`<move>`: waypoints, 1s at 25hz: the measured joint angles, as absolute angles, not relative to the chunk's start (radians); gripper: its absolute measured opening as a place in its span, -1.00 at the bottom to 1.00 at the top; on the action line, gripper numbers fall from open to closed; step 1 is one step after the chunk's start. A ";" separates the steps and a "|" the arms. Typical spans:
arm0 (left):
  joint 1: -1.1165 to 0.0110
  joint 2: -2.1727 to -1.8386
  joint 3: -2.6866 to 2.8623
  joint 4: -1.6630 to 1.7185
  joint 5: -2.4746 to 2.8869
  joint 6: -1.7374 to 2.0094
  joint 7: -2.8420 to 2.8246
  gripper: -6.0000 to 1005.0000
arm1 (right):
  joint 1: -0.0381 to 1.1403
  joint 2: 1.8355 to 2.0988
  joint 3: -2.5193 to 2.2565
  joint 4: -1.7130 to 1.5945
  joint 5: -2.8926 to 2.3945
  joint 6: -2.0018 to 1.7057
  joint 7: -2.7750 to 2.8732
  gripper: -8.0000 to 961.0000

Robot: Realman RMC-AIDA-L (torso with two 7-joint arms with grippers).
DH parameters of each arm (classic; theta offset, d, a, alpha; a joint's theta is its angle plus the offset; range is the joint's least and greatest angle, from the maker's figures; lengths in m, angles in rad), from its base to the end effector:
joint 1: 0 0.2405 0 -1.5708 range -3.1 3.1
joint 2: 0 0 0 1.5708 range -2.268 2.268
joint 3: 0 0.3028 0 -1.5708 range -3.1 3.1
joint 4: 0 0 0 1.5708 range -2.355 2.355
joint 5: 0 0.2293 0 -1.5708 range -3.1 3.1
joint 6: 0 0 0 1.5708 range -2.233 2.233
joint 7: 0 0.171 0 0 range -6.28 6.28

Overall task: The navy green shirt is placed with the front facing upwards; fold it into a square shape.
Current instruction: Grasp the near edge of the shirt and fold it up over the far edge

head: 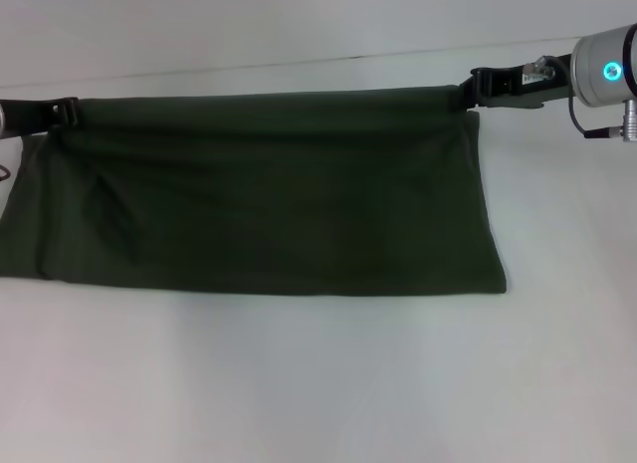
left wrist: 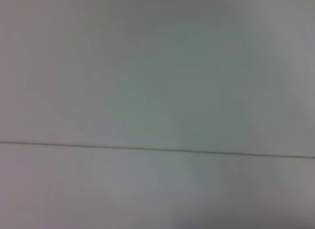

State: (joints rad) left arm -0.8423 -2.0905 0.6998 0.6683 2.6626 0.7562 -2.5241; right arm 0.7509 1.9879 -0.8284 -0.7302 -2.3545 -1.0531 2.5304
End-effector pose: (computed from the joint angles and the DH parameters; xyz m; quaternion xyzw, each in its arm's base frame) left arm -0.2990 0.5302 -0.0188 -0.7473 -0.5239 -0.0766 0.4016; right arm 0.2943 0.5042 0.0050 -0.7652 0.5645 0.1193 0.2858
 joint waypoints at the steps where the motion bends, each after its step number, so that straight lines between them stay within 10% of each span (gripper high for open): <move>1: -0.842 -2.092 0.700 0.668 2.663 0.752 -2.524 -0.81 | 0.751 1.989 -0.828 -0.730 -2.354 -1.052 2.530 -0.85; 25: -0.854 -2.114 0.709 0.655 2.660 0.662 -2.525 -0.79 | 0.751 2.008 -0.827 -0.730 -2.355 -0.986 2.531 -0.70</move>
